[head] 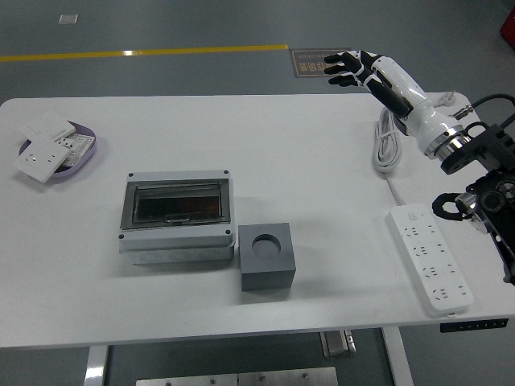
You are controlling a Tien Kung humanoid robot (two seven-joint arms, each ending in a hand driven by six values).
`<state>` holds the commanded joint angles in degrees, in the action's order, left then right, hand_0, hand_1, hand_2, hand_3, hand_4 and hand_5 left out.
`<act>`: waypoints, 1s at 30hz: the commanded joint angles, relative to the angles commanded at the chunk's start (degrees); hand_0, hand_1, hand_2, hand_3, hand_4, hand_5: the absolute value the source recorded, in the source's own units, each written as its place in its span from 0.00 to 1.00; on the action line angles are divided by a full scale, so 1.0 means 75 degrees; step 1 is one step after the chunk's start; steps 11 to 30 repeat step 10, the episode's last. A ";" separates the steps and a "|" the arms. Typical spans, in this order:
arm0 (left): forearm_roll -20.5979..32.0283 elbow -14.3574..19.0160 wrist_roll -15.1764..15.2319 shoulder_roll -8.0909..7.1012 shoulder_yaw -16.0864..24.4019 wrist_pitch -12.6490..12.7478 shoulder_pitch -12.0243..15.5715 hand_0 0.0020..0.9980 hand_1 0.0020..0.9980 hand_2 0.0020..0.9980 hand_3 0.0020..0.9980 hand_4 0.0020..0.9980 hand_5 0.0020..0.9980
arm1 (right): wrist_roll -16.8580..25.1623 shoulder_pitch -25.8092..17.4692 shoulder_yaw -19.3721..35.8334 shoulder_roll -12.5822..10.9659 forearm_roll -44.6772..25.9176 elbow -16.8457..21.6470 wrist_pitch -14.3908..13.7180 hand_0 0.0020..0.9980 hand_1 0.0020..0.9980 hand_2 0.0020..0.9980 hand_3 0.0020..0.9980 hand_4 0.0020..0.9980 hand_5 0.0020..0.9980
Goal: Pick up the cylinder from the cube,place it in the box,flap close box
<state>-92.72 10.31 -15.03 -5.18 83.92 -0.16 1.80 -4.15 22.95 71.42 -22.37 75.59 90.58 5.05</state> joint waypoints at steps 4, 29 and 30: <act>-0.0060 0.0000 0.0006 -0.0008 0.0046 -0.0008 -0.0022 0.61 0.60 0.58 0.57 0.61 0.19 | -0.0022 0.0029 -0.0032 0.0016 -0.0041 0.0016 -0.0020 0.81 0.73 0.75 0.78 1.00 1.00; -0.0025 0.0000 -0.0005 -0.0008 0.0023 -0.0001 -0.0007 0.60 0.60 0.58 0.57 0.61 0.18 | -0.0058 0.0006 -0.0058 0.0043 -0.0028 0.0042 -0.0031 0.81 0.73 0.75 0.78 1.00 1.00; -0.0025 0.0000 -0.0005 -0.0008 0.0023 -0.0001 -0.0007 0.60 0.60 0.58 0.57 0.61 0.18 | -0.0058 0.0006 -0.0058 0.0043 -0.0028 0.0042 -0.0031 0.81 0.73 0.75 0.78 1.00 1.00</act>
